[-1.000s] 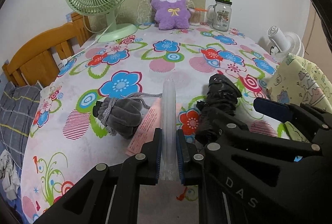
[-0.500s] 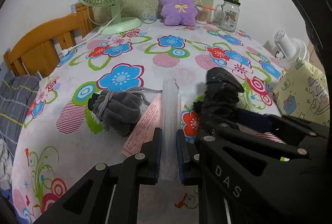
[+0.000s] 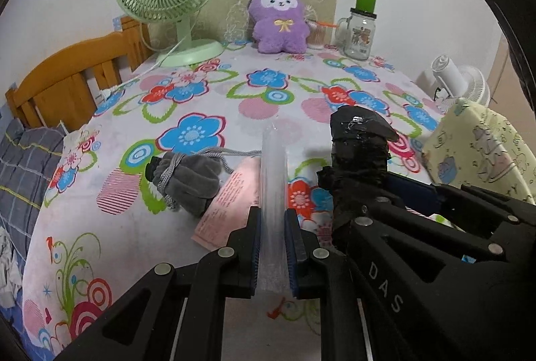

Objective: Organize soft objects

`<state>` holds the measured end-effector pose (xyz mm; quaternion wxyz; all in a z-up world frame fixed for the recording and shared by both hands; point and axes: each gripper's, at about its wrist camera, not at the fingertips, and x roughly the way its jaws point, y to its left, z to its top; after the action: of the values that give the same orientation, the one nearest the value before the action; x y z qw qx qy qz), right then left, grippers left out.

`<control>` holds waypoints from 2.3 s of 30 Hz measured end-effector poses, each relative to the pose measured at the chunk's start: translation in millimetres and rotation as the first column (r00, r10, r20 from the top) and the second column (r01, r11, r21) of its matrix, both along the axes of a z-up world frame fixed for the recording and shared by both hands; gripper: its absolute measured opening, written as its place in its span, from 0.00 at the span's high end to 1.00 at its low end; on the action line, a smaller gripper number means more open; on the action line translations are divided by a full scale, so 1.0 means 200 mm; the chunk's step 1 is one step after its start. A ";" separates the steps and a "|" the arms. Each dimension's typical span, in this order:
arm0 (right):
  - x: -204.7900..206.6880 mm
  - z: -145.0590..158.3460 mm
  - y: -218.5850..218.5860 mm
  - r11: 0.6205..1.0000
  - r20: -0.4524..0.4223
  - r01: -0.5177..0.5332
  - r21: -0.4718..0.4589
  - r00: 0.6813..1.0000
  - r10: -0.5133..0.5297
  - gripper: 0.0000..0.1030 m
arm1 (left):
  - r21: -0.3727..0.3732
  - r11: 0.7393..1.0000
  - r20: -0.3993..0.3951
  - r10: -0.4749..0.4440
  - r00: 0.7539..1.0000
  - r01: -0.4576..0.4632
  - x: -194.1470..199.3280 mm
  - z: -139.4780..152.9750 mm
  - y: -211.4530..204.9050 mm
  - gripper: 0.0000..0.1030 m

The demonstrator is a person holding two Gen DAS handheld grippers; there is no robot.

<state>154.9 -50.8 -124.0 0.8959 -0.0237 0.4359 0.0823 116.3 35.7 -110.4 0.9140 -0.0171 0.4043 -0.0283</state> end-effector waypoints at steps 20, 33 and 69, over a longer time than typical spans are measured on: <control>-0.24 0.24 -0.24 0.996 0.126 0.071 0.052 0.989 -0.077 0.70 | 0.044 0.997 0.097 -0.067 0.993 0.063 -0.16 0.22 -0.22 0.89; -0.33 0.39 -0.35 0.993 0.180 0.097 0.075 0.978 -0.109 0.70 | 0.069 0.994 0.144 -0.099 0.985 0.090 -0.24 0.37 -0.32 0.89; -0.33 0.64 -0.59 0.988 0.265 0.128 0.080 0.953 -0.145 0.70 | 0.086 0.985 0.218 -0.167 0.962 0.151 -0.20 0.59 -0.55 0.89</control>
<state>89.9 -168.4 3.5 0.9508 0.0233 0.3075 0.0294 76.4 -74.8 7.0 0.9487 0.0500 0.2993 -0.0895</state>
